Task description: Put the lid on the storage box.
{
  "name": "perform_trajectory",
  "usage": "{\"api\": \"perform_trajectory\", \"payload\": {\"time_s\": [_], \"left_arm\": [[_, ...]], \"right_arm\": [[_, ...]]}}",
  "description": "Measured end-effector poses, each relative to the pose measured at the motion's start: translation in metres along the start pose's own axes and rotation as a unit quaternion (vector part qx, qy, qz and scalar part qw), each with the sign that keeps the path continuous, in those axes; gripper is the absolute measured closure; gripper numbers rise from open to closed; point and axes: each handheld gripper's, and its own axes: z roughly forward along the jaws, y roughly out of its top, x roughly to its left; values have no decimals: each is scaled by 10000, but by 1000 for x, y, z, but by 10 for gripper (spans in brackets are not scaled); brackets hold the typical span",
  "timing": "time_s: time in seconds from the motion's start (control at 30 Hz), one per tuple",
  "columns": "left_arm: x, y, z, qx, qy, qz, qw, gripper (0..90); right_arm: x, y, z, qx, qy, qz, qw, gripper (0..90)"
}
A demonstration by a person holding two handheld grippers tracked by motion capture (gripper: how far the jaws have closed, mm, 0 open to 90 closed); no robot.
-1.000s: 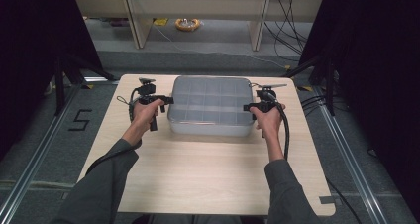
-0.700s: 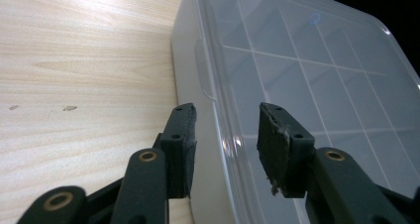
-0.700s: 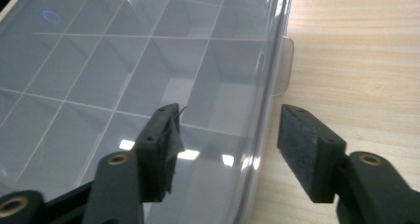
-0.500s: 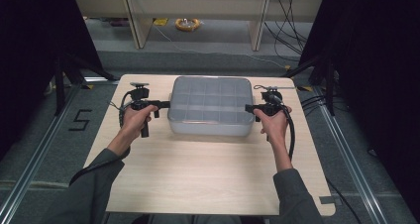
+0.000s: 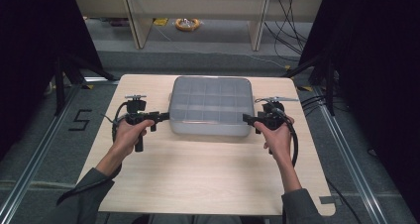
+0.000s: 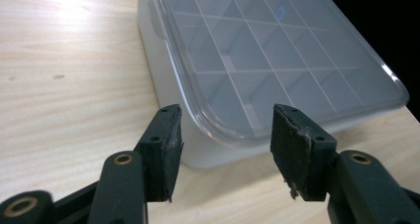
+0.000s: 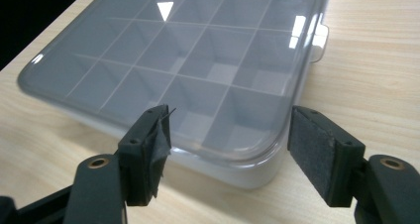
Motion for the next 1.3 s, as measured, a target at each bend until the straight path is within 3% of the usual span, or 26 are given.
{"api": "perform_trajectory", "payload": {"time_s": [0.03,0.07,0.1,0.33,0.37,0.63,0.7,0.73,0.77,0.83,0.97,1.13,1.3], "left_arm": [[-1,-3,-1,18,-20,-7,10000,449],[-1,-7,-2,28,-44,3,10000,443],[-2,-13,-5,65,-76,55,9999,437],[-8,-31,-10,110,-130,169,9997,403],[-9,-33,-11,153,-125,225,9996,386],[-22,-48,-25,77,-256,476,9985,362],[-24,-53,-26,131,-221,552,9981,354],[-25,-55,-26,136,-233,576,9980,351],[-27,-61,-27,179,-233,646,9975,339],[-27,-63,-28,252,-262,717,9968,321],[-30,-75,-29,227,-387,694,9966,304],[-34,-85,-33,282,-439,814,9953,275],[-37,-93,-35,346,-448,1000,9934,268]], "right_arm": [[5,-3,-2,28,28,128,9999,339],[4,-4,-3,-60,62,-108,9999,337],[7,-10,-5,-85,133,-159,9997,330],[16,-28,-8,55,258,-108,9996,309],[15,-31,-8,78,248,-337,9991,298],[24,-38,-14,82,353,-473,9982,277],[27,-39,-16,37,395,-499,9980,277],[30,-41,-17,56,436,-400,9982,275],[29,-44,-17,57,522,-532,9972,268],[31,-48,-17,83,555,-574,9968,261],[34,-53,-19,98,559,-659,9962,237],[38,-60,-23,25,731,-677,9950,207],[40,-66,-24,17,750,-723,9946,189]]}}
